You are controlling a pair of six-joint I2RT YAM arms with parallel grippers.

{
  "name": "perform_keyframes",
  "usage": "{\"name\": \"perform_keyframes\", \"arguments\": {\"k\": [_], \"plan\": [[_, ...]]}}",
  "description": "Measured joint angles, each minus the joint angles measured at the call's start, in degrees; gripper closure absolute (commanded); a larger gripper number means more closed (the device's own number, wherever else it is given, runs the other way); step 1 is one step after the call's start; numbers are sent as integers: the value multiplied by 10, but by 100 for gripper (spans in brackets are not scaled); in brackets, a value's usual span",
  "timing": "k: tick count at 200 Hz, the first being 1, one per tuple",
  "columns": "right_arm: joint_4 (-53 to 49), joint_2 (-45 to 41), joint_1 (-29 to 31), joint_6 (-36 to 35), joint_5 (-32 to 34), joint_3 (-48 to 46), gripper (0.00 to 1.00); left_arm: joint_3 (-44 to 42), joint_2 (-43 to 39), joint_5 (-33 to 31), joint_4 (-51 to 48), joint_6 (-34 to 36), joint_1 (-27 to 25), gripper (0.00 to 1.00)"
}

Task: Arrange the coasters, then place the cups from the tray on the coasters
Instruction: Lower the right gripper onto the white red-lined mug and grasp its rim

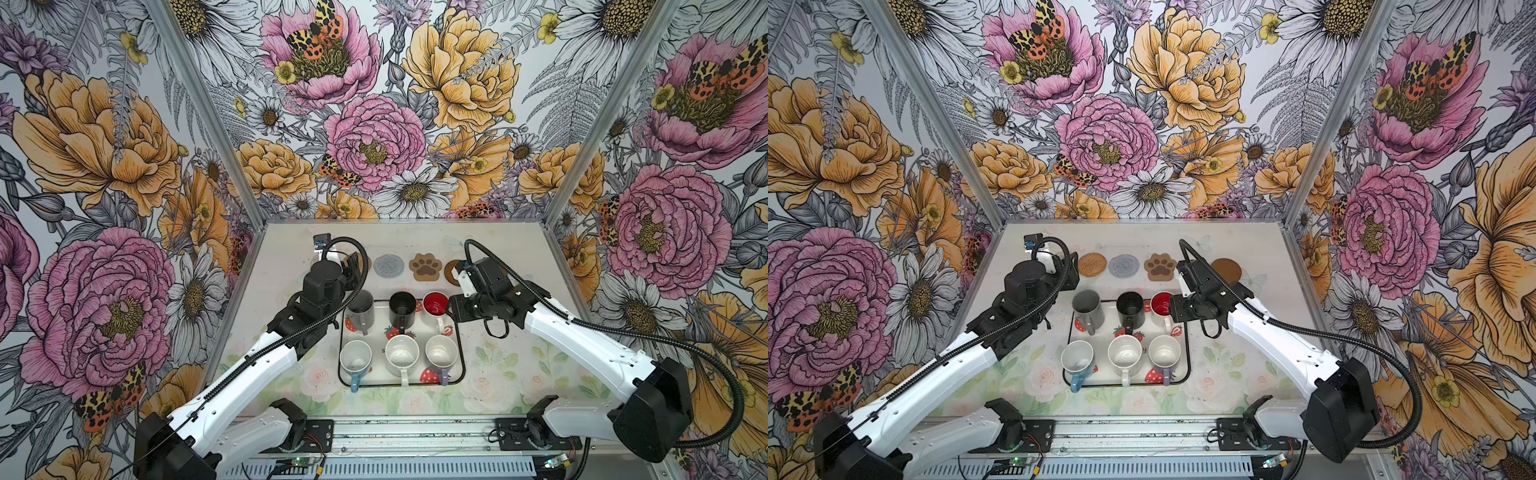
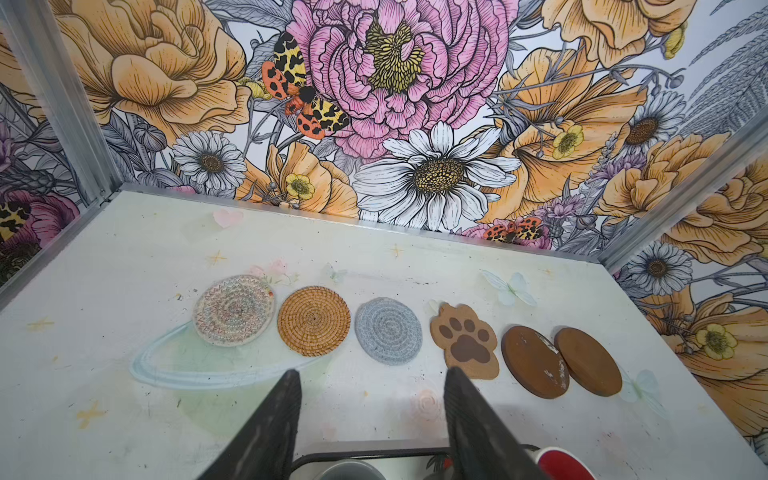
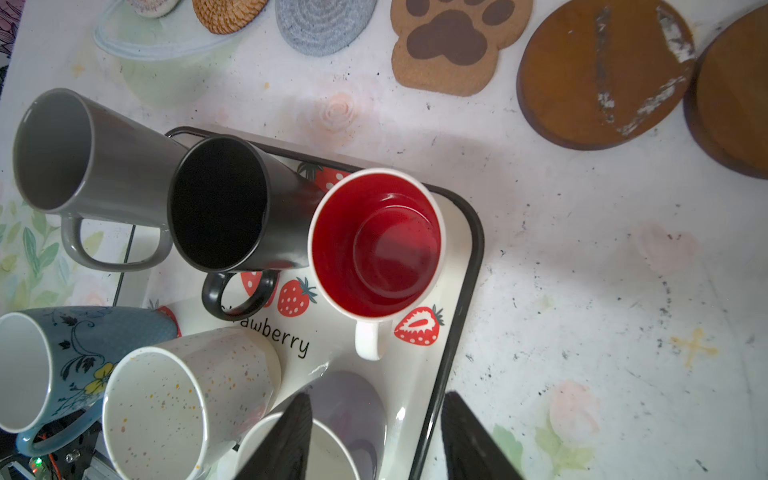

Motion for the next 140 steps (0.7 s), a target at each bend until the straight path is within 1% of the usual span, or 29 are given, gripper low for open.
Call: {"name": "perform_keyframes", "arguments": {"k": [49, 100, 140], "plan": [[1, 5, 12, 1, -9, -16, 47, 0, 6, 0, 3, 4, 0, 43], [-1, 47, 32, 9, -9, -27, 48, 0, 16, 0, 9, 6, 0, 43], [5, 71, 36, 15, -6, -27, 50, 0, 18, 0, 9, 8, 0, 42]]}}
